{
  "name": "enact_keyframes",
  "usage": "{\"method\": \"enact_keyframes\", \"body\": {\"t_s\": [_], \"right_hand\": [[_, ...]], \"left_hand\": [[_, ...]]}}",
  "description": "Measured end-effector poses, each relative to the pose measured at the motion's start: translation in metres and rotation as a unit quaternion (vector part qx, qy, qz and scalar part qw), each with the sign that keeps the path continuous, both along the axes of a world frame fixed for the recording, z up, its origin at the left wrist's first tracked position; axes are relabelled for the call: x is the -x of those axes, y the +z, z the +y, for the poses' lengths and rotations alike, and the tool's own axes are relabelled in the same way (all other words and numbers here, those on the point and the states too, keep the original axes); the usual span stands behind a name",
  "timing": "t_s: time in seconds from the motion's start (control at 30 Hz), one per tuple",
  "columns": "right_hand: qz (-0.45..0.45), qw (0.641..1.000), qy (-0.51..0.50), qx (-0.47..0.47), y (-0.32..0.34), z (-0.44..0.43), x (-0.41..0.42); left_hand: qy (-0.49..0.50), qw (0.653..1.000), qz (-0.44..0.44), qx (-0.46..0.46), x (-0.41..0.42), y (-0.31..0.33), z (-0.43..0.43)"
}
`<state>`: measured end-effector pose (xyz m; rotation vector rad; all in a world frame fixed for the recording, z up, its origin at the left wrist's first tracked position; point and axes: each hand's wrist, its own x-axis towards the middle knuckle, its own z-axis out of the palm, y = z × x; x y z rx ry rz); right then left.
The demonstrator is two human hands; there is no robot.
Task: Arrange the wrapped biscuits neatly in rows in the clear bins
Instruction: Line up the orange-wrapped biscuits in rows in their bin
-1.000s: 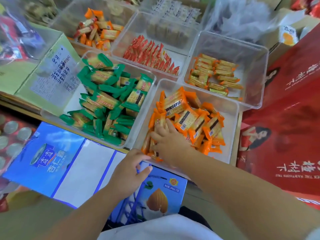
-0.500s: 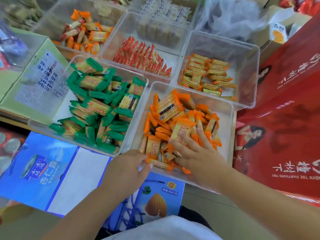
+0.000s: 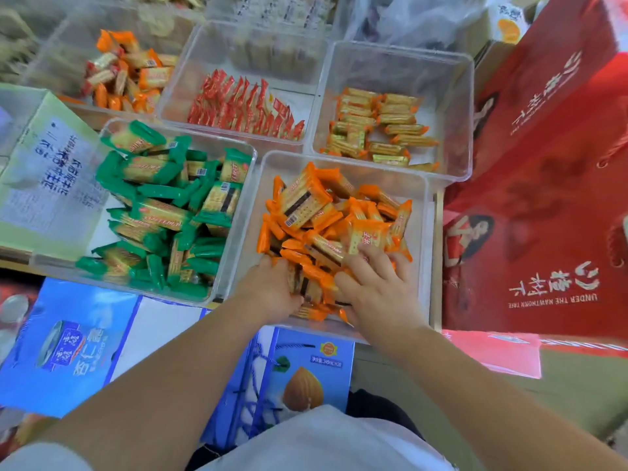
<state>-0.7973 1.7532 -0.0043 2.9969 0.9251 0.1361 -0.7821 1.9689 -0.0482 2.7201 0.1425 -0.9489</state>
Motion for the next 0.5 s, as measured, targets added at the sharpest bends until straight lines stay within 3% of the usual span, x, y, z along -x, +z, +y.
{"method": "enact_keyframes", "body": {"t_s": [0.23,0.5], "right_hand": [[0.042,0.998,-0.015,0.05,0.015,0.0,-0.001],[0.198,0.973,-0.05,0.105,0.044,-0.002,0.0]], "left_hand": [[-0.083,0.993,0.004,-0.087,-0.008,-0.002,-0.006],[-0.106,0.993,-0.017,-0.046,-0.014,0.003,0.001]]}}
